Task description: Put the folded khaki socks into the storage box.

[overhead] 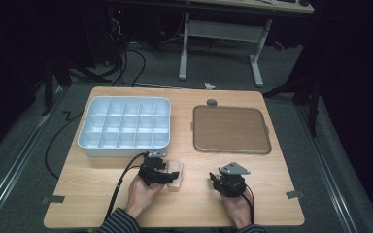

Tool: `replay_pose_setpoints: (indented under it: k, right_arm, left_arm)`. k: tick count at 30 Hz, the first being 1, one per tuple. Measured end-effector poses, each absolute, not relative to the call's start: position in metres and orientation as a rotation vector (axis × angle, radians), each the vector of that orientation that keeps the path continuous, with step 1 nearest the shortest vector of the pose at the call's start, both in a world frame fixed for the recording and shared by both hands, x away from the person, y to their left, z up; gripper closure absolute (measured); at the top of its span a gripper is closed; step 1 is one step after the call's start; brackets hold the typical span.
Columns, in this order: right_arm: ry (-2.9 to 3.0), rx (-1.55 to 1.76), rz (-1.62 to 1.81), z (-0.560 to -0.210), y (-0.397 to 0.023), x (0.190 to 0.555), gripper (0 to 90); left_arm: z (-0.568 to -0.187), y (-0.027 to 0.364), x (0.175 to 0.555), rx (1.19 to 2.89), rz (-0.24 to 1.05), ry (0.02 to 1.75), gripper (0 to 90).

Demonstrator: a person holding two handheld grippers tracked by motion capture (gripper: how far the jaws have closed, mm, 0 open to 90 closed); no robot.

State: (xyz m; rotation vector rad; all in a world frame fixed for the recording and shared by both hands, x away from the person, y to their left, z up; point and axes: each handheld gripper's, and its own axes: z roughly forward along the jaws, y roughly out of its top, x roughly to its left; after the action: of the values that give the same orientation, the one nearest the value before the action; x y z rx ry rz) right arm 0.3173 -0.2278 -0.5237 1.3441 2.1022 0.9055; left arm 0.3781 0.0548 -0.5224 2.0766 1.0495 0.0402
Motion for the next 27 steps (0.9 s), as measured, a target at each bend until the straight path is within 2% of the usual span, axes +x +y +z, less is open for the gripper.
replay_pose_setpoints:
  k: [11, 21, 27]
  right_arm:
    - [2.018, 1.460, 0.858, -0.531, -0.258, 0.323, 50.7]
    - [2.032, 1.470, 0.869, -0.531, -0.261, 0.325, 43.3]
    - [2.035, 1.469, 0.869, -0.531, -0.261, 0.325, 42.8]
  left_arm:
    - [-0.525, 0.050, 0.376, 2.075, 0.022, 1.011, 48.7]
    - [-0.521, 0.053, 0.376, 2.073, -0.027, 0.993, 70.4]
    - [-0.519, 0.054, 0.374, 2.088, -0.025, 0.973, 73.3]
